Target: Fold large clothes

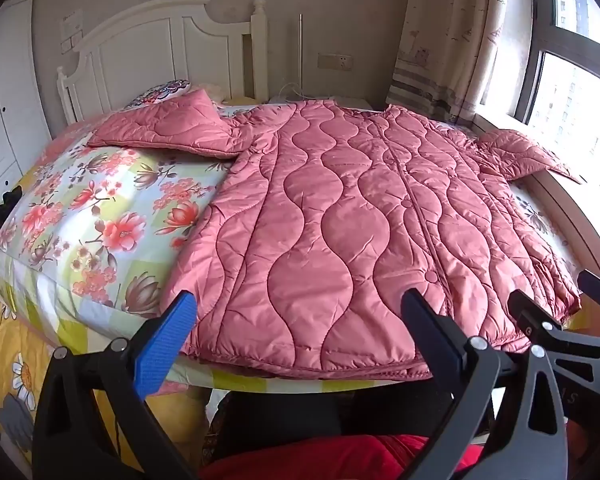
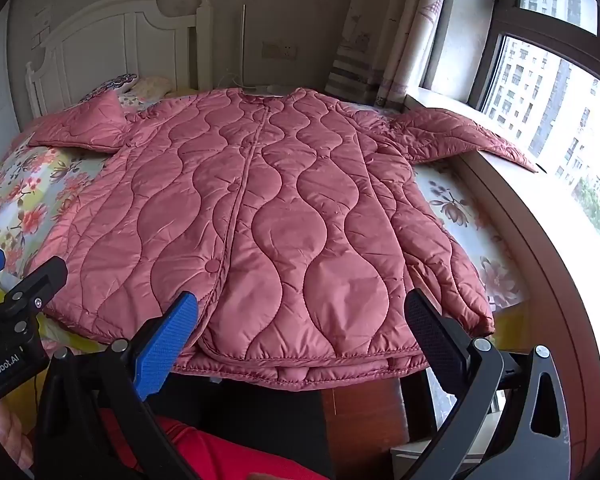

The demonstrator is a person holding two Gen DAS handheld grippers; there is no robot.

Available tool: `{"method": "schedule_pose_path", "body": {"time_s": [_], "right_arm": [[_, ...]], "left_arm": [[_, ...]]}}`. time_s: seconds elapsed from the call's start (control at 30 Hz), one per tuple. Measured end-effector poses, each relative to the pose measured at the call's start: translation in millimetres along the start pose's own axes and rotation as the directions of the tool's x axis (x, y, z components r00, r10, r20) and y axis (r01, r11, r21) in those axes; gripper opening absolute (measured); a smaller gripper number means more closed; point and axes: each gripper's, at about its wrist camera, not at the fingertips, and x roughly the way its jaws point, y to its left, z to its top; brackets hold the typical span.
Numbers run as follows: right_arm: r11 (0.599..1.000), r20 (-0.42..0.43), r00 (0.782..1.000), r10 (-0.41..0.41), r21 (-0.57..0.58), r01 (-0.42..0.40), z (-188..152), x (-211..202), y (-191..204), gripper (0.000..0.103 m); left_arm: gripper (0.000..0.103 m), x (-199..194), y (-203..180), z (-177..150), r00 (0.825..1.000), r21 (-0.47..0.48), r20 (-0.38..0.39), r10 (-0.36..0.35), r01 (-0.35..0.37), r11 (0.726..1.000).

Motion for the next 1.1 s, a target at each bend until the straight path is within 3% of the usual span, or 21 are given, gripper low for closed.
{"method": "schedule_pose_path", "body": {"time_s": [1.1], "right_arm": [[1.000, -0.018, 1.000, -0.019, 0.002, 0.019, -4, 4, -1, 0.099]], "left_arm": [[0.101, 2, -9, -3, 1.000, 0.012, -0.014, -0.006, 0.006, 1.000]]}}
